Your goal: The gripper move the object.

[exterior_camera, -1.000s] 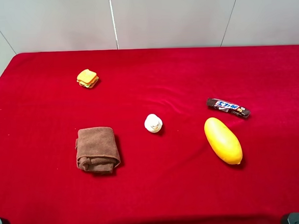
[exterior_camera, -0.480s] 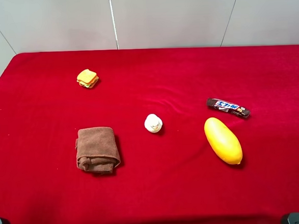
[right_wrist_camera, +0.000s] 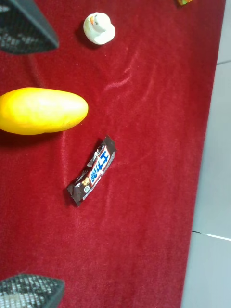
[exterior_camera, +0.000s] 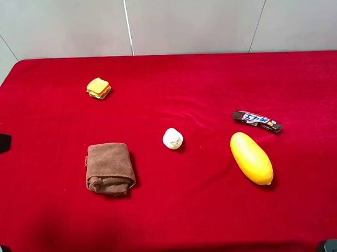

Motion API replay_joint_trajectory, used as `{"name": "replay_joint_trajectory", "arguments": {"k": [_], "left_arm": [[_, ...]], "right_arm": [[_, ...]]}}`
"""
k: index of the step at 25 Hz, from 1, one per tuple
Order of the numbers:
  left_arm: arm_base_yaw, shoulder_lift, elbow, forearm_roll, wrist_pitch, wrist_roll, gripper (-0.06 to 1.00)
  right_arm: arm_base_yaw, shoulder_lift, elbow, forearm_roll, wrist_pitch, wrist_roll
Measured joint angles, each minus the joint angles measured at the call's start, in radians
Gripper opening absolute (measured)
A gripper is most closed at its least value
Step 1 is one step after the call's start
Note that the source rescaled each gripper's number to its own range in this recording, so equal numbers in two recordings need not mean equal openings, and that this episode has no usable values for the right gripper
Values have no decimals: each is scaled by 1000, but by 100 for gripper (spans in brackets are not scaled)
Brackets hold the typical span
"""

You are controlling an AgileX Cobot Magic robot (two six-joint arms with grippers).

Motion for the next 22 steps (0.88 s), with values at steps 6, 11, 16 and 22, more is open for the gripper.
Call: {"name": "replay_joint_trajectory", "arguments": {"k": [6,11,16,22], "left_arm": [[-1,76,0,-6,-1,0,100],[-1,88,0,-13,-1,-1,100],[-1,88,0,-15,-1,-1,100],[-1,88,0,-7,-1,-1,100]], "right_arm": [[0,0,0,0,0,0],[0,0,0,0,0,0],[0,0,0,0,0,0],[0,0,0,0,0,0]]}}
